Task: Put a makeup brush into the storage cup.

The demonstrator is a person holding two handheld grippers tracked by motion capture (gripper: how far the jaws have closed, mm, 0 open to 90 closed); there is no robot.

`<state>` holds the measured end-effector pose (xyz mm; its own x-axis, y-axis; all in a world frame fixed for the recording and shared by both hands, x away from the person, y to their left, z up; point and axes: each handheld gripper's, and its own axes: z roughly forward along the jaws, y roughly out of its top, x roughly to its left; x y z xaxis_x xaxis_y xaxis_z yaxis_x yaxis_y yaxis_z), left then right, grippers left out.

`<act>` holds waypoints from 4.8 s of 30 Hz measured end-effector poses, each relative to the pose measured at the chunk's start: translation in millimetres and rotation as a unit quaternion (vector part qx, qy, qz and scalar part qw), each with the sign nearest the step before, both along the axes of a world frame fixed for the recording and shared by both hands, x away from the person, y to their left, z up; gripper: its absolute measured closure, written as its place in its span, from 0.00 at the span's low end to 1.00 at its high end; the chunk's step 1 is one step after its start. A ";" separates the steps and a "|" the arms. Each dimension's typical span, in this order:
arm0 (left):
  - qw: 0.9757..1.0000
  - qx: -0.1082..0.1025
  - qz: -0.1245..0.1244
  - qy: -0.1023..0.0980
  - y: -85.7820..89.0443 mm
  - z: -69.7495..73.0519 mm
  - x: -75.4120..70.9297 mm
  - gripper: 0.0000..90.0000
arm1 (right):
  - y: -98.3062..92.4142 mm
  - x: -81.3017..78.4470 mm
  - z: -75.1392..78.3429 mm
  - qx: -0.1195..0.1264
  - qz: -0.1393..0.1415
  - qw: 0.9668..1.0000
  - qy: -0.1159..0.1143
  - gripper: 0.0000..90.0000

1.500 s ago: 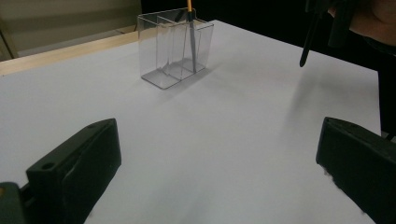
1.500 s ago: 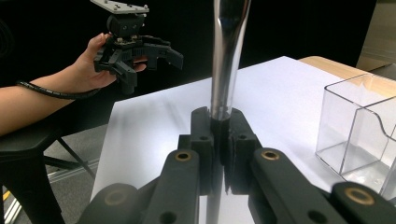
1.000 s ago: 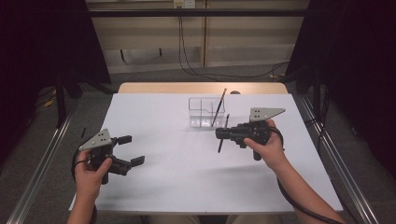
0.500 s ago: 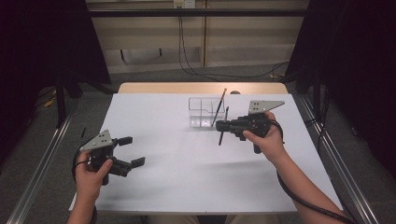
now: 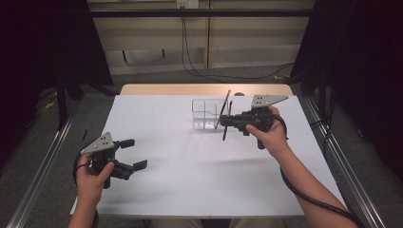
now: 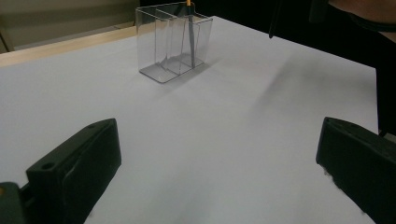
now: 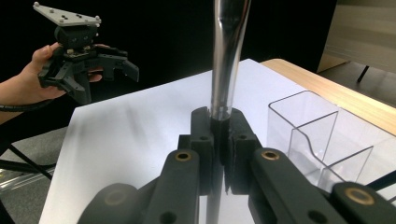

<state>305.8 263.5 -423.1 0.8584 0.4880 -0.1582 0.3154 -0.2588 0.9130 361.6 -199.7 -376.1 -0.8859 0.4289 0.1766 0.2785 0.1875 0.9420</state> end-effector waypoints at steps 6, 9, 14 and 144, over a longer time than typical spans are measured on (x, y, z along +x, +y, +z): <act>1.000 -0.006 0.000 -0.001 -1.1 0.4 0.0 0.00 | -1.0 4.8 4.2 0.000 -0.008 1.000 -0.002 0.94; 1.000 -0.003 -0.001 -0.004 -1.4 0.7 0.1 0.00 | -0.8 7.5 5.9 -0.002 -0.012 1.000 -0.003 0.94; 1.000 -0.002 -0.004 -0.004 -2.1 0.6 0.0 0.00 | 1.5 11.8 9.5 -0.004 -0.016 1.000 -0.006 0.94; 1.000 0.001 -0.012 -0.008 -4.7 0.2 -3.3 0.00 | 3.2 86.2 -23.1 -0.050 -0.160 0.986 -0.010 0.94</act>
<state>302.5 258.8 -422.9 0.8720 0.4679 -0.1434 0.2946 -0.2680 0.9173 447.8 -196.4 -399.2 -0.7048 0.7019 0.1028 0.3202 0.1854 0.9290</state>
